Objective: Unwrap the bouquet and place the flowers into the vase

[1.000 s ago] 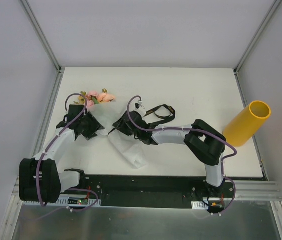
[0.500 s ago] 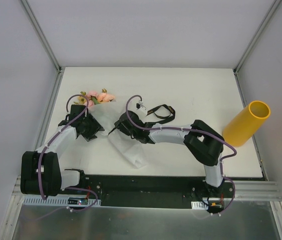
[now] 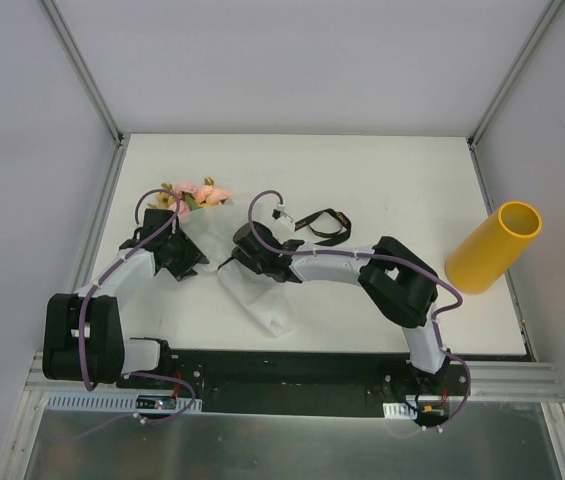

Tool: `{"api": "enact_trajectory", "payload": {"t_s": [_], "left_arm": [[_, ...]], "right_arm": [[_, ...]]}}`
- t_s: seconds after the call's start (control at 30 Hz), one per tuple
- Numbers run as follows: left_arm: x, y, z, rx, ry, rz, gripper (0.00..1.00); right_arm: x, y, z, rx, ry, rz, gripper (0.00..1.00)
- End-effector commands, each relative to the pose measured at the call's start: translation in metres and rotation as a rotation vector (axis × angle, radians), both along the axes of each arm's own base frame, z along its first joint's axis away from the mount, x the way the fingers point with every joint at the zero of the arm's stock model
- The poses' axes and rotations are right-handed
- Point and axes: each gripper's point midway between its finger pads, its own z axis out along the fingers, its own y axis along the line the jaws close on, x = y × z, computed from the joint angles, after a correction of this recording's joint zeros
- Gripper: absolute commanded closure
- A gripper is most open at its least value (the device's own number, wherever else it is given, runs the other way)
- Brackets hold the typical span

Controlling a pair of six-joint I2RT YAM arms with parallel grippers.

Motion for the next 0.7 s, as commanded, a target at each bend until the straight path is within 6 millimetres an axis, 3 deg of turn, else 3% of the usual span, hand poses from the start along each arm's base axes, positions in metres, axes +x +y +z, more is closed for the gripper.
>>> {"api": "enact_trajectory", "payload": {"t_s": [0.0,0.17,0.33,0.67], "left_arm": [[0.005,0.005,0.001,0.023,-0.011,0.005,0.55],[0.004,0.005,-0.002,0.028,-0.005,0.005,0.56],[0.006,0.004,-0.001,0.023,-0.008,0.001,0.56],[0.004,0.002,0.000,0.006,-0.009,0.000,0.56]], "right_arm": [[0.004,-0.012,0.001,-0.070,0.015,-0.052,0.59],[0.005,-0.025,0.019,-0.203,-0.047,-0.050,0.55],[0.008,-0.028,0.028,-0.208,-0.066,-0.061,0.52],[0.009,-0.012,0.012,-0.177,-0.025,-0.044,0.52]]}}
